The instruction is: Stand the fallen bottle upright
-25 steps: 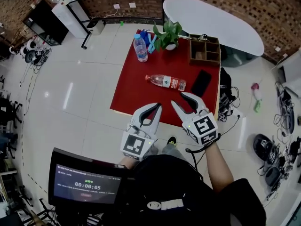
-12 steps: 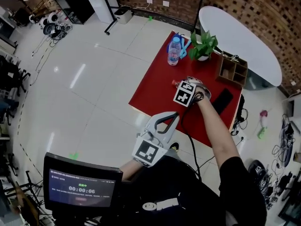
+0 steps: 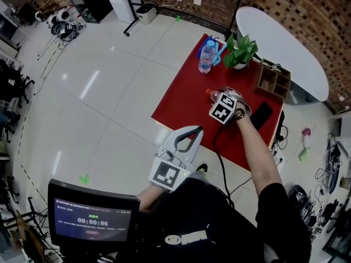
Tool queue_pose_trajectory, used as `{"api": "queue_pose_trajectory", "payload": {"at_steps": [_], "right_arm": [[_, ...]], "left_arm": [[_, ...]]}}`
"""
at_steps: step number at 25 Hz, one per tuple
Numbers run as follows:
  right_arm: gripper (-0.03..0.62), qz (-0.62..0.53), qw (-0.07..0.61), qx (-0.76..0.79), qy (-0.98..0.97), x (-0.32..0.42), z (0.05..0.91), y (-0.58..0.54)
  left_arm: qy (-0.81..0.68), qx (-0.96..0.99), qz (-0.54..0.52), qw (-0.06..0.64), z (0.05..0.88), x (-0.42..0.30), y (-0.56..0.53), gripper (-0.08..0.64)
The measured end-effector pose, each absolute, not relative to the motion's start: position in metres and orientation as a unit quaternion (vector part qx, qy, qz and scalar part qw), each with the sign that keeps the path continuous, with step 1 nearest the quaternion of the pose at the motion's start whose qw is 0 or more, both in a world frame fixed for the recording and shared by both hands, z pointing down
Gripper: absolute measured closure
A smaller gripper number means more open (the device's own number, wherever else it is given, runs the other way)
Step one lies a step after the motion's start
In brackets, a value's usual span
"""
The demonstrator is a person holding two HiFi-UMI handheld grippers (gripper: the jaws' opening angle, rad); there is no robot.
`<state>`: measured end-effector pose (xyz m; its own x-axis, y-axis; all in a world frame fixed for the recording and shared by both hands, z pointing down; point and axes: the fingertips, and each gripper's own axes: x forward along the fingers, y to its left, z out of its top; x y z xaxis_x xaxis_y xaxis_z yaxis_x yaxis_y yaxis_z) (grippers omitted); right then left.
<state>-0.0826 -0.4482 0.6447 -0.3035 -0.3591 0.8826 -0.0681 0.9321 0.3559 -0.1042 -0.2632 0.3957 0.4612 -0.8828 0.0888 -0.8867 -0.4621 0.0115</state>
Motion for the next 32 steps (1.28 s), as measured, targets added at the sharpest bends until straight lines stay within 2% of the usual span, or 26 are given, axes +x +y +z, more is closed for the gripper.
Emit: {"api": "queue_pose_trajectory", "payload": {"at_steps": [5,11,13,17,22,32], "right_arm": [[0.321,-0.081,0.446,0.234,-0.86,-0.06,0.554,-0.45],[0.32,0.051,0.222,0.349,-0.909,0.005,0.488,-0.45],[0.319,0.076,0.175,0.365,-0.911,0.018,0.483,-0.447],[0.319,0.064,0.217,0.364,-0.903,0.026,0.518,-0.432],[0.319,0.067,0.181,0.387,-0.902,0.046,0.524,-0.422],[0.311,0.066,0.158,0.365,-0.915,0.044,0.5,-0.41]], "left_arm": [[-0.49,0.871,0.027,0.031,0.389,-0.086,-0.268,0.561],[-0.444,0.895,0.032,0.025,0.385,-0.047,-0.273,0.561],[-0.431,0.901,0.036,0.022,0.385,-0.034,-0.272,0.561],[-0.421,0.906,0.041,0.021,0.388,-0.02,-0.266,0.561],[-0.424,0.904,0.049,0.023,0.392,-0.019,-0.262,0.56],[-0.417,0.908,0.045,0.016,0.389,-0.01,-0.262,0.561]]}}
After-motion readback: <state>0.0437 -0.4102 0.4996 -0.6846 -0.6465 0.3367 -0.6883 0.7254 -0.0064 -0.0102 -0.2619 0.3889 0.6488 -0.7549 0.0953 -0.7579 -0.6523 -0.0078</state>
